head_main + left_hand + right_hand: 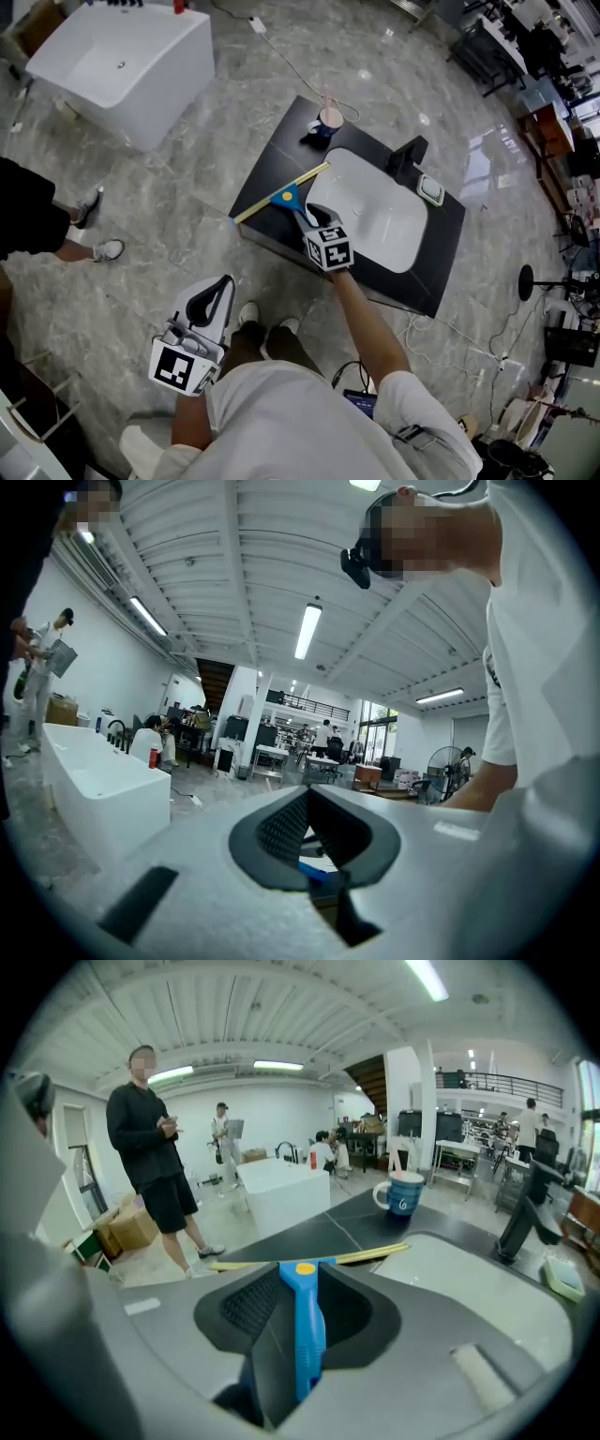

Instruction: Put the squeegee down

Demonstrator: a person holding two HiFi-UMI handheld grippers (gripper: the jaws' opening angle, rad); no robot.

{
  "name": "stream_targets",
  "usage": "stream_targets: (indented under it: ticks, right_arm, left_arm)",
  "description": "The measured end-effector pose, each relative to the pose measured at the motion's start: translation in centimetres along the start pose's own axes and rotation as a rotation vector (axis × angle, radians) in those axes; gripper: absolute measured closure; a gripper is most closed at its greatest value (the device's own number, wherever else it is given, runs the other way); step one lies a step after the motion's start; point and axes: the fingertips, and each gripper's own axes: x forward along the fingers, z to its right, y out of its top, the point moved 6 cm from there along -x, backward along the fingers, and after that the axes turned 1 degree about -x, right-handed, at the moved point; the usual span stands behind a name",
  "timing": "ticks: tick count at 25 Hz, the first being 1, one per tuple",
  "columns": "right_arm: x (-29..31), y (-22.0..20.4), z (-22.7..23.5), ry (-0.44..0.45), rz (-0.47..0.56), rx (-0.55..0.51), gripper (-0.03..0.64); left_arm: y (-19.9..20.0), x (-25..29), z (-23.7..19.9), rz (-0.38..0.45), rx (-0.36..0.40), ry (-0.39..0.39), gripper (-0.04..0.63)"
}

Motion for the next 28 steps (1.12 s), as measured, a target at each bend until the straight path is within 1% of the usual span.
stream_targets:
  ticks: [2, 5, 7, 10, 13, 15, 19, 24, 28]
  right_arm:
    - [-4.3, 0.2, 0.0, -0.005, 0.094, 0.025, 0.491]
    - [-11.2, 2.8, -1.1, -0.026, 0.275, 0.069, 0.528]
    - [-15.8, 4.1, -1.7, -0.050, 0.373, 0.094, 0.538]
    - [-22.3, 4.7, -2.0, -0.107, 0.496, 0.124, 0.543]
    - [-28.5, 4.4, -1.9, -0.190, 0.596, 0.139, 0.569]
    - [-32.1, 4.1, -2.0, -0.236, 0.647, 0.158, 0.578]
    - [-37.0, 3.7, -2.6, -0.306, 0.727, 0.180, 0.602]
    - [-41.2, 3.5, -3.1, -0.367, 0.813, 0.133, 0.609]
    - [-42.8, 4.1, -3.4, -0.366, 0.846, 0.090, 0.611]
  left_arm:
    - [0.0, 1.0, 0.6, -0.011, 0.002, -0.034, 0.591]
    - [1.7, 2.1, 0.8, -0.009, 0.044, -0.079, 0.591]
    - [2.9, 2.8, 1.3, 0.004, 0.066, -0.104, 0.591]
    - [3.7, 4.4, 2.6, 0.015, 0.085, -0.150, 0.591]
    - [3.7, 5.9, 4.3, 0.011, 0.099, -0.211, 0.591]
    - [3.9, 6.5, 5.3, 0.011, 0.107, -0.244, 0.591]
    - [4.4, 7.5, 6.5, 0.014, 0.116, -0.276, 0.591]
    - [4.1, 8.2, 8.9, 0.006, 0.135, -0.327, 0.591]
    - [4.2, 8.1, 10.2, 0.012, 0.138, -0.337, 0.591]
